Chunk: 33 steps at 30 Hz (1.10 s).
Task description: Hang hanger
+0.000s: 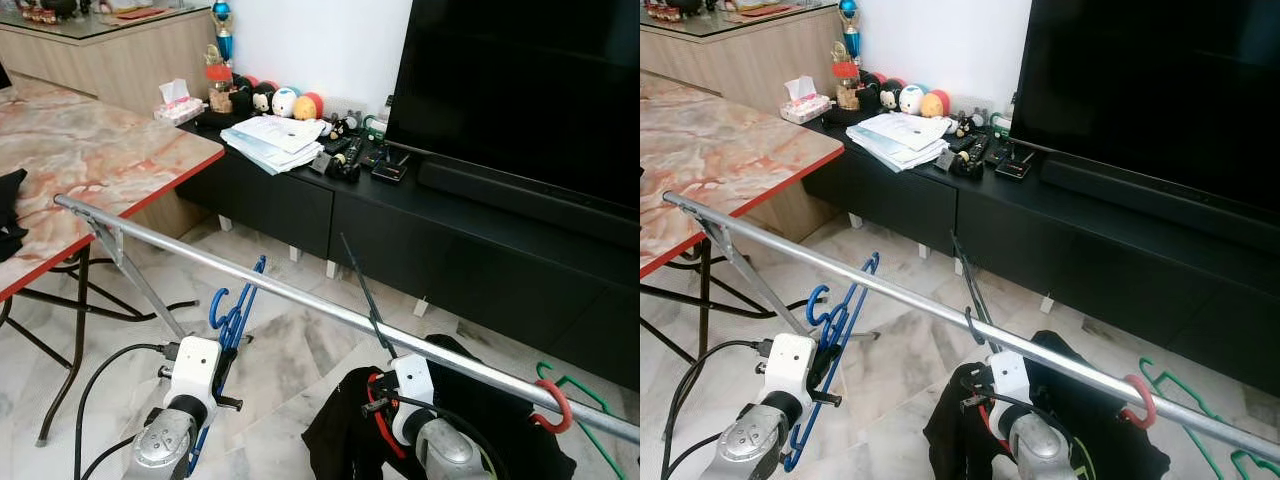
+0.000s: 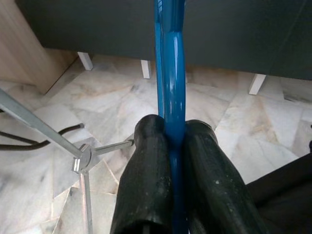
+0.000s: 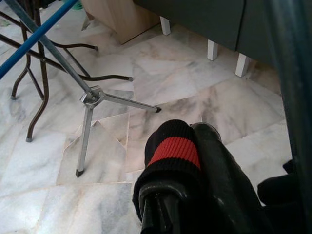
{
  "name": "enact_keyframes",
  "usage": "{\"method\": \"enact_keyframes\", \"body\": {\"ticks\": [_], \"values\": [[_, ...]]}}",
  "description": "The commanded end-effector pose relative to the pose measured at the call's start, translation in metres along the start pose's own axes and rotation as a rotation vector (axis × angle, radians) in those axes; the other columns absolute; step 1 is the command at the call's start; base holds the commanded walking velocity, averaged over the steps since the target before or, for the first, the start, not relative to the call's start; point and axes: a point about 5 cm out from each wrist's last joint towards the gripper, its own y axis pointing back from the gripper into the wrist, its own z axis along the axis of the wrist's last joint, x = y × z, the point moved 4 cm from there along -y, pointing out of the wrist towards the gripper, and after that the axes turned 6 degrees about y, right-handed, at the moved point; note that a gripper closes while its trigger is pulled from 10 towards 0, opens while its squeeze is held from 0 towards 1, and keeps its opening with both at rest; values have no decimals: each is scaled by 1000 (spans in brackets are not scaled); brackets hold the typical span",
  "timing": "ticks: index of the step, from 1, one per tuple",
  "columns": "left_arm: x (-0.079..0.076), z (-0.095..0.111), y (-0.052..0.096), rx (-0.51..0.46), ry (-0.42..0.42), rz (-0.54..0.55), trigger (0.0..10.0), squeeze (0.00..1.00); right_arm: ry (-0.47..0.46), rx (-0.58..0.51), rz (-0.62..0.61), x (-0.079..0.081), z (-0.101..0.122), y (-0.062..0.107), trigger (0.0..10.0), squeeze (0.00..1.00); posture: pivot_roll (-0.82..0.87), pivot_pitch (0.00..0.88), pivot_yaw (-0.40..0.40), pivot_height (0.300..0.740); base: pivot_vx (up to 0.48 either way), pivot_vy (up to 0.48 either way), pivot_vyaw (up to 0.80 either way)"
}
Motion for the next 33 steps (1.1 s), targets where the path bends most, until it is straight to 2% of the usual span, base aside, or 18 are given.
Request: {"method": "enact_keyframes", "body": {"ticks": [1,14,33], "values": [[0,0,2,5,11,-1,10000,0,-8,-1,-18,-3,-2,1,10000,0,25,33,-14,740,0,0,0],[-2,2,1,10,14,-6,10000,0,-15,-3,-31,-5,-3,3,10000,0,15,26,-1,740,0,0,0],[-1,4,3,13,21,-15,10000,0,-23,-3,-27,0,-3,2,10000,0,13,46,15,740,-13,0,0]]}}
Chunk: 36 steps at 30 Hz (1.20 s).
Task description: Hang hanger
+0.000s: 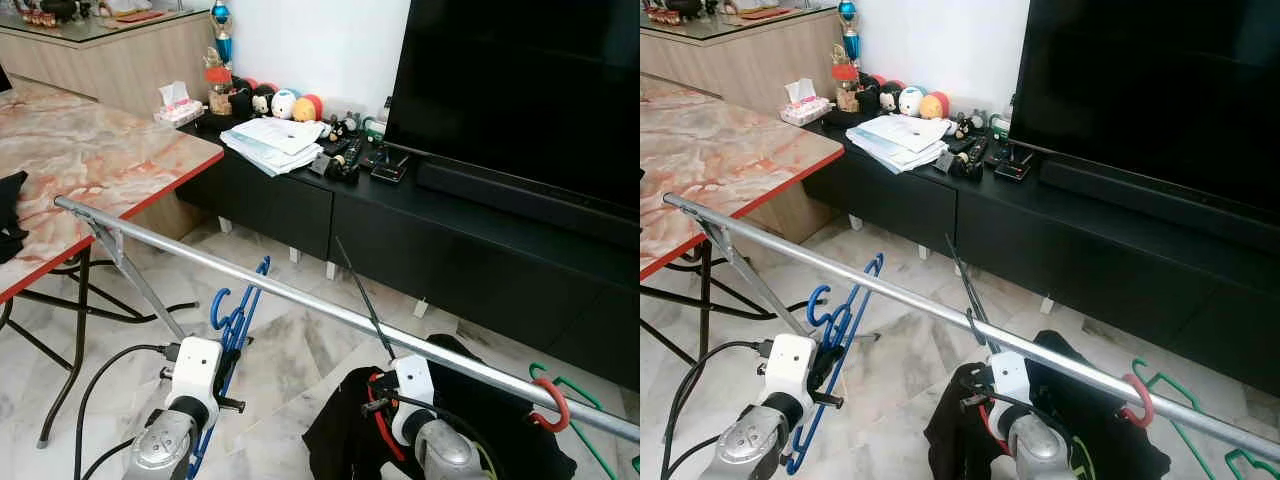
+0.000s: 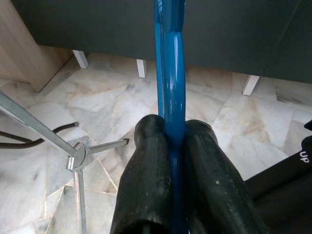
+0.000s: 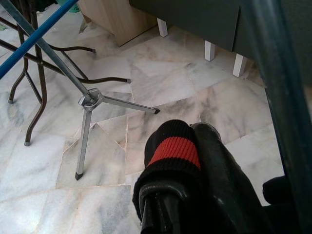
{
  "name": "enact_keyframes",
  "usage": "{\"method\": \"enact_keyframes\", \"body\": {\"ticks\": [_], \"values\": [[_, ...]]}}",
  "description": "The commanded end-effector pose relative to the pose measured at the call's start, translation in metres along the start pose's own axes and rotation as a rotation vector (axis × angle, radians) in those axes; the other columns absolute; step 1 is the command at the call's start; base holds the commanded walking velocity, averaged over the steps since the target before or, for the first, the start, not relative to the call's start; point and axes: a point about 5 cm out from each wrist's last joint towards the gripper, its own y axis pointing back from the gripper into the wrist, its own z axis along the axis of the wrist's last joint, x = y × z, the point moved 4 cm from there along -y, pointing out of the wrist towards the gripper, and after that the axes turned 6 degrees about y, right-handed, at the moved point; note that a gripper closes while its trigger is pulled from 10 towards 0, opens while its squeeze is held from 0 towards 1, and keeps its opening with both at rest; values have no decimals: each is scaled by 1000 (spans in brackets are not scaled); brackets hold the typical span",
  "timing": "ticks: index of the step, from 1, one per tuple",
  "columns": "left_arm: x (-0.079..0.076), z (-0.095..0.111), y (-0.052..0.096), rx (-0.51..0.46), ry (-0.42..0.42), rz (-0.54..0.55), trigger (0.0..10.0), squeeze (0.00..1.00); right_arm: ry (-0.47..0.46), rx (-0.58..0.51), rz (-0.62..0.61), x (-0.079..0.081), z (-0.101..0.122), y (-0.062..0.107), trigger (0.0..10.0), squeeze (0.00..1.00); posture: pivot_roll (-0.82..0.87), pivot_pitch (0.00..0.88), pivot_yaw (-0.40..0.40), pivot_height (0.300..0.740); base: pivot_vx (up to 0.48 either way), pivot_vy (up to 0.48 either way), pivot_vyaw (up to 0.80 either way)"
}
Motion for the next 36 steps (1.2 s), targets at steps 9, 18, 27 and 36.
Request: {"method": "enact_keyframes", "body": {"ticks": [9,18,27,36], "values": [[0,4,0,-5,0,-4,10000,0,-11,5,-17,-3,-5,3,10000,0,17,45,12,740,-245,0,0],[2,5,1,-4,0,1,10000,0,-9,8,-12,-3,-6,3,10000,0,20,45,10,740,-258,0,0],[0,6,0,-7,0,-2,10000,0,-9,9,-10,-3,-6,3,10000,0,19,44,9,740,-262,0,0],[1,6,0,-7,-2,1,10000,0,-11,5,-4,-2,-6,3,10000,0,21,42,6,740,-264,0,0]]}}
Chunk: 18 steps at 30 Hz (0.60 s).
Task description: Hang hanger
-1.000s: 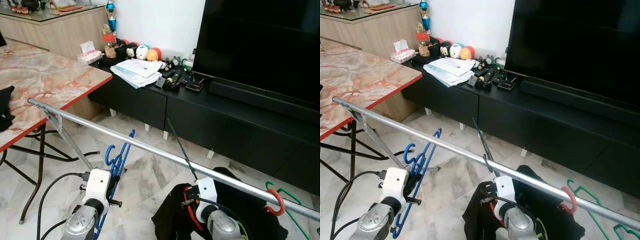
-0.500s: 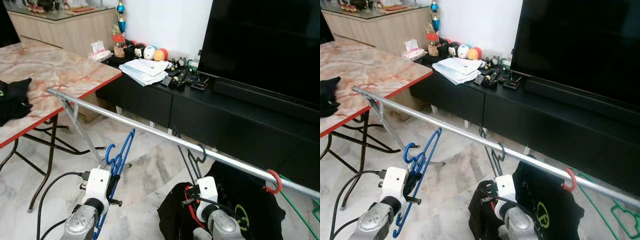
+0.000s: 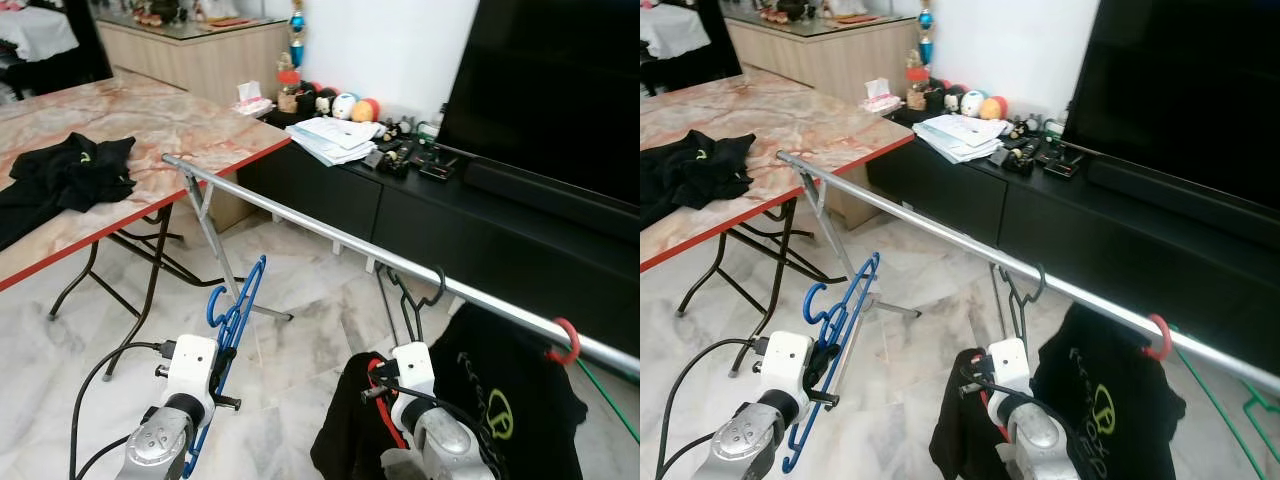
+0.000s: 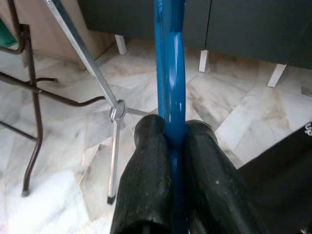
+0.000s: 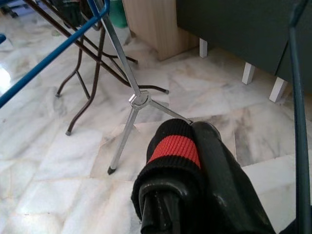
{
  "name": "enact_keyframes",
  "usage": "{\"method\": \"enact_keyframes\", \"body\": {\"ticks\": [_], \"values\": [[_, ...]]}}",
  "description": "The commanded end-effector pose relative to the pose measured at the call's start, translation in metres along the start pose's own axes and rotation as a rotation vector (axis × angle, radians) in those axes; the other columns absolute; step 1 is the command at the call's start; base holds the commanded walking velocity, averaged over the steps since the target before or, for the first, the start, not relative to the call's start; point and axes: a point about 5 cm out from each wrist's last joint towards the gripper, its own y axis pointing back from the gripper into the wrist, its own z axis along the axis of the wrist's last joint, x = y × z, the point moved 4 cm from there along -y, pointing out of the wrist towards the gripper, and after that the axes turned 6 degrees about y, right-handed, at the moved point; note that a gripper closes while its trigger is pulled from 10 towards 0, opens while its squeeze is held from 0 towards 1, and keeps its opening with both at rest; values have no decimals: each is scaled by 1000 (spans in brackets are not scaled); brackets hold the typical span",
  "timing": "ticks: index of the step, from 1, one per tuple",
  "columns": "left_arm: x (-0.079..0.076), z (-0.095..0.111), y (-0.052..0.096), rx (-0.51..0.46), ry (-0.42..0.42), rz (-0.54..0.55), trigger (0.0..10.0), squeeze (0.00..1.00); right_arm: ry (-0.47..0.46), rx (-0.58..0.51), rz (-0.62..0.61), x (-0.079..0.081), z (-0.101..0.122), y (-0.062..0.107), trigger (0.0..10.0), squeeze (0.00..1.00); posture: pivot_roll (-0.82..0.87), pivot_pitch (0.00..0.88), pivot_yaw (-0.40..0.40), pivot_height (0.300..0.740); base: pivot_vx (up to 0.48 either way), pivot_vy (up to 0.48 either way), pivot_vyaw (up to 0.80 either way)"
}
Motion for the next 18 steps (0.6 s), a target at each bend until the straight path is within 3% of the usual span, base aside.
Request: {"method": "enact_keyframes", "body": {"ticks": [1,9,18], "values": [[1,3,1,-9,-5,3,10000,0,-46,91,8,5,-27,9,10000,0,22,42,5,740,-259,0,0],[3,2,0,-5,-10,11,10000,0,-48,80,7,4,-25,9,10000,0,23,40,4,740,-263,0,0],[10,7,0,-8,-16,30,10000,0,-44,65,7,3,-18,5,10000,0,32,43,1,740,0,0,0]]}}
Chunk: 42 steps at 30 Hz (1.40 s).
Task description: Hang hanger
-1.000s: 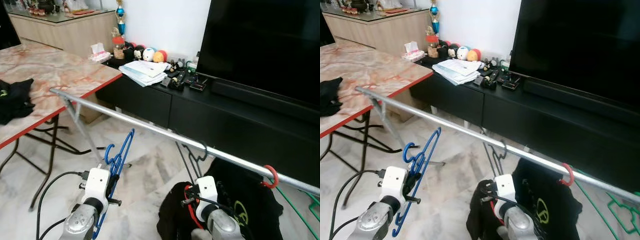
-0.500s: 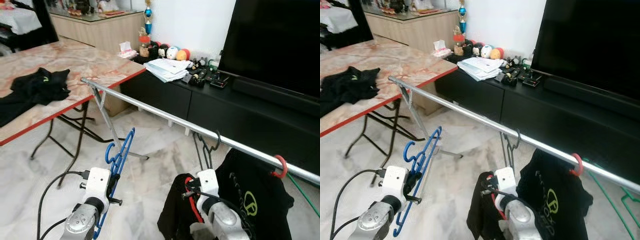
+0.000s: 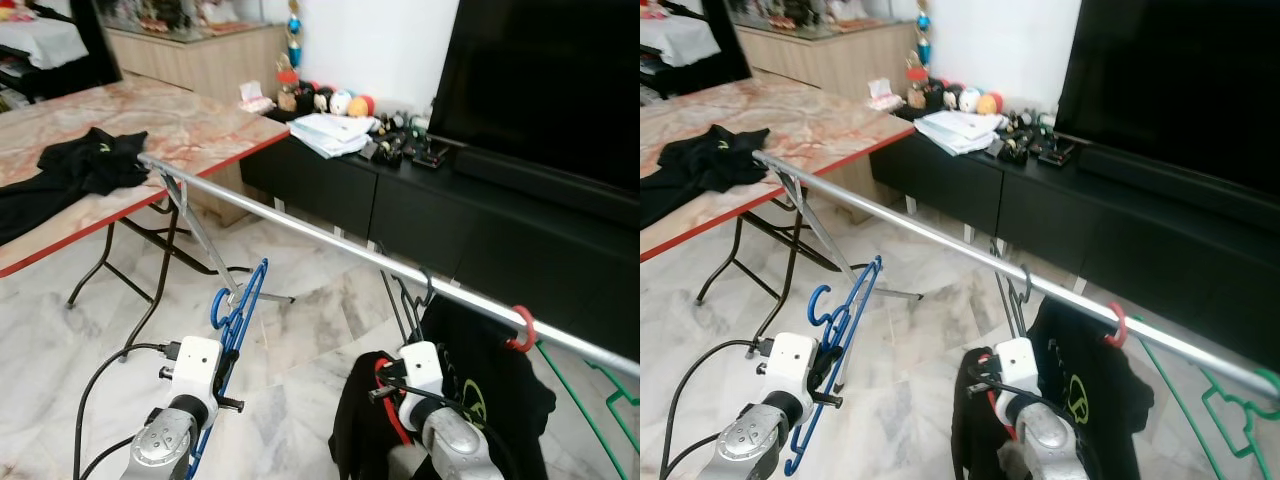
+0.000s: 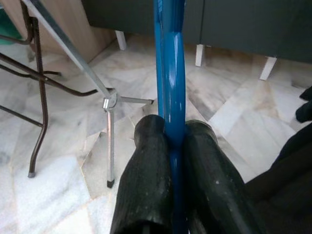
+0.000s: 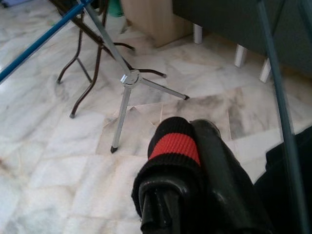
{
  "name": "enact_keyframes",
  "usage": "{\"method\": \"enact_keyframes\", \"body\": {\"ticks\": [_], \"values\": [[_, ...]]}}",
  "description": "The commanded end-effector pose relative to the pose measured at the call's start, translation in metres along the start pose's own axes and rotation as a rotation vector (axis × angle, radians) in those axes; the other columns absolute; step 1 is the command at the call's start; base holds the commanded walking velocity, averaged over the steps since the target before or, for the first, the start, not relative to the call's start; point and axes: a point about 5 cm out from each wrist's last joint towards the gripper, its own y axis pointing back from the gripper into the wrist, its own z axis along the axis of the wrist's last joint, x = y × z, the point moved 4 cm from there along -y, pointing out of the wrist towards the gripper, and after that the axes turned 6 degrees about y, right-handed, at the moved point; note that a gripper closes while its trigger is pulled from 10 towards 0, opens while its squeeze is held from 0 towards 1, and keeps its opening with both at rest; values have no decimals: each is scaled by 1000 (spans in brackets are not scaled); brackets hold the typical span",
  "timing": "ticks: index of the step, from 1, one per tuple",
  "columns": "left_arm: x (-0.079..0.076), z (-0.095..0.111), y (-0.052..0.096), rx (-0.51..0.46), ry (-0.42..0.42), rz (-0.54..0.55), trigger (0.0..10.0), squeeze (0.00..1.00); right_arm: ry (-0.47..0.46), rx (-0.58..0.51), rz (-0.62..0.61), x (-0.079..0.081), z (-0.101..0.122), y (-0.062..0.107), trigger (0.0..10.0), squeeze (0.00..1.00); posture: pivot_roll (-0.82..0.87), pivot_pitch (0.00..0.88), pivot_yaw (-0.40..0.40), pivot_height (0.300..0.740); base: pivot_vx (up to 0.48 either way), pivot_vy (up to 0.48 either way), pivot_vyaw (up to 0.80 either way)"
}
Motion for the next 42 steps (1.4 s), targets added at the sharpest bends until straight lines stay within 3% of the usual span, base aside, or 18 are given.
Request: {"method": "enact_keyframes", "body": {"ticks": [1,12,30,35,42], "values": [[4,10,0,-25,-11,0,10000,0,-23,26,4,3,-7,1,10000,0,31,43,2,740,0,0,0],[4,8,1,-19,-14,7,10000,0,-18,28,-12,-6,-7,4,10000,0,31,42,-2,740,216,0,0],[0,7,0,-16,-26,-3,10000,0,-14,15,-44,-15,0,3,10000,0,35,39,-5,740,0,0,0],[0,9,-1,-21,-28,-4,10000,0,-38,-89,-110,-27,28,-4,10000,0,38,41,1,740,0,0,0],[1,10,-1,-28,-33,7,10000,0,-11,-214,-44,-28,68,-14,10000,0,40,43,0,740,0,0,0]]}}
